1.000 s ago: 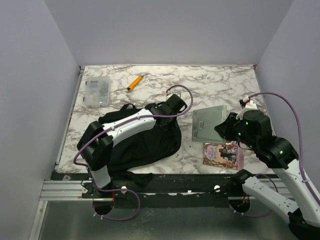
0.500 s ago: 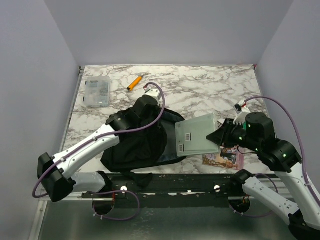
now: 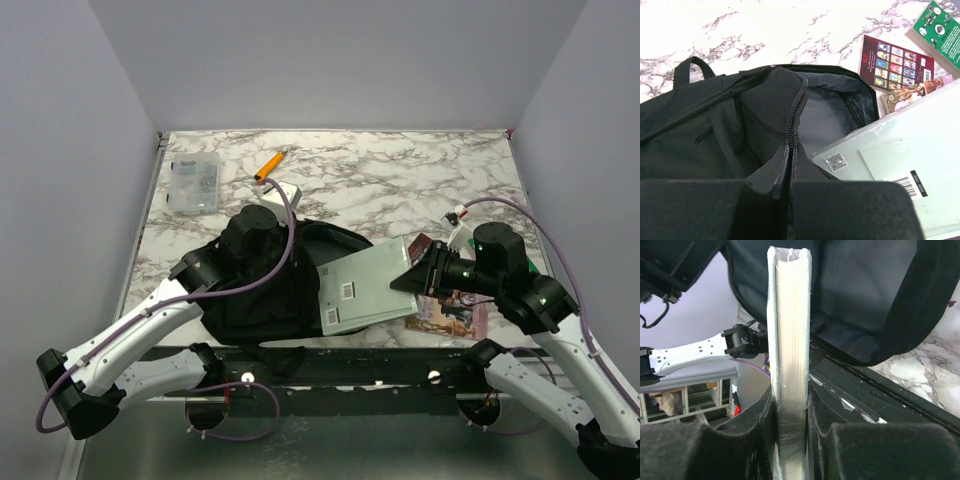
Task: Pack the student bag
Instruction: Place the book in the student bag.
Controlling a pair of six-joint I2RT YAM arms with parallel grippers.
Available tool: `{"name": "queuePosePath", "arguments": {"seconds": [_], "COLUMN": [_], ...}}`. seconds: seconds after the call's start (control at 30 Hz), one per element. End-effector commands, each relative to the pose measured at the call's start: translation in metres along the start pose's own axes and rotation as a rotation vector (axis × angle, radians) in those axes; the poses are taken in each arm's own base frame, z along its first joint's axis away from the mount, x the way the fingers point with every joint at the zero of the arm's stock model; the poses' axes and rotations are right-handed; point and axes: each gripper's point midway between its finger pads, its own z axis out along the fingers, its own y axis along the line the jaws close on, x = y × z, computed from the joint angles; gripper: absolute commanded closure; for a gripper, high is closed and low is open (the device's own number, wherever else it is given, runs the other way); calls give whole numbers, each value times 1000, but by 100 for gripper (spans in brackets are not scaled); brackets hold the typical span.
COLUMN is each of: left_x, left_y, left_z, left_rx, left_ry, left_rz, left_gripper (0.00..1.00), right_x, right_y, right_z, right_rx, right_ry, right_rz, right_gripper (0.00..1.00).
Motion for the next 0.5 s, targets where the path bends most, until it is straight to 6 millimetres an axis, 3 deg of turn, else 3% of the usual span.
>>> {"name": "queuePosePath", "arguments": {"seconds": [0.0,0.13,0.47], "left_x": [-34,-41,-78], "left_y": [-9,-14,-11], "left_z": [-16,-27,-65], "left_rx": [66,107,102], "left_ry": [-134,-164,-306], "left_rz": [45,73,63], "left_gripper": [100,100,100], "right_x": [-14,-25,-35], "right_y": [42,20,34], "right_z": [-4,8,60], "right_rx": [-205,-85,-296], "right_ry": [-55,-104,-63], "right_rz": [12,67,177], "right_gripper": [99,100,99]}}
